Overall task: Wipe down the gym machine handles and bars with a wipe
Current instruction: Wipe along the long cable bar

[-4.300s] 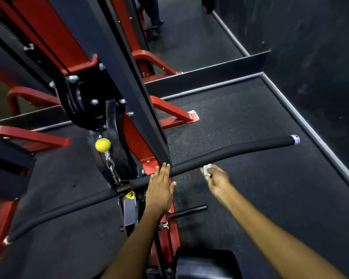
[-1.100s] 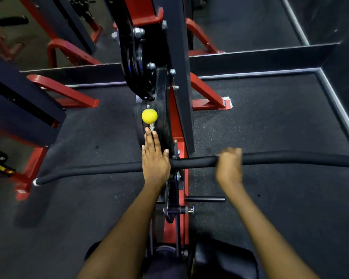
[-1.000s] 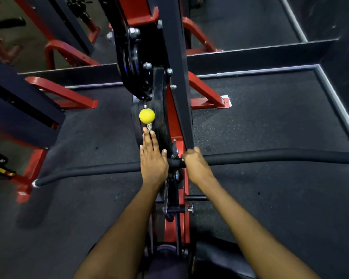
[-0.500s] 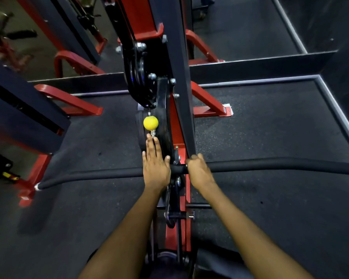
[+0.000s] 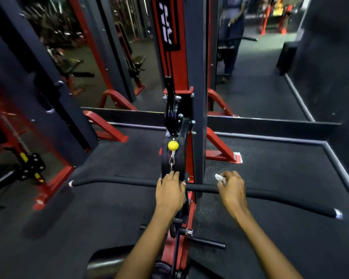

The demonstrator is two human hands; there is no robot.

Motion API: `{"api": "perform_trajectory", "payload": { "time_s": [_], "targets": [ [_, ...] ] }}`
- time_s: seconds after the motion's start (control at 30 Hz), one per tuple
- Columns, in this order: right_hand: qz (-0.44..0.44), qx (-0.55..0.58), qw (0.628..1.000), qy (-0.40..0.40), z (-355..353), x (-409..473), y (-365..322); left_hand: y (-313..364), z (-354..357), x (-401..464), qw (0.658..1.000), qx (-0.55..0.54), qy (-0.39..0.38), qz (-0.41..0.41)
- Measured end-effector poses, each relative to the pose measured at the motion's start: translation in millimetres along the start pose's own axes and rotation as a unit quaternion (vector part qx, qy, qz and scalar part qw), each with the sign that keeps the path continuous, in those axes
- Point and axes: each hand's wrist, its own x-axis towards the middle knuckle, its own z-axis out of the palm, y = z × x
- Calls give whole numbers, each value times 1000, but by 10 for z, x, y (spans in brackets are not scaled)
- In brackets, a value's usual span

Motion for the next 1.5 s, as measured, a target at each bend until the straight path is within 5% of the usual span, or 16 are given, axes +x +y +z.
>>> {"api": "perform_trajectory", "payload": {
  "time_s": [0.17, 0.77, 1.2, 1.5],
  "targets": [
    [-92, 9, 996, 12, -515, -865, -235, 125, -394, -1131, 994, -77, 69, -29],
    [-255, -5, 962, -100, -1413, -3291, -335, 270, -538, -4298, 970, -63, 157, -174],
    [-456, 66, 832, -308, -1739, -5497, -444, 544, -317, -7202, 867, 0, 217, -448],
    [-583, 88, 683, -431, -2051, -7573, -619, 624, -389, -9269, 739, 19, 276, -614]
  ]
}}
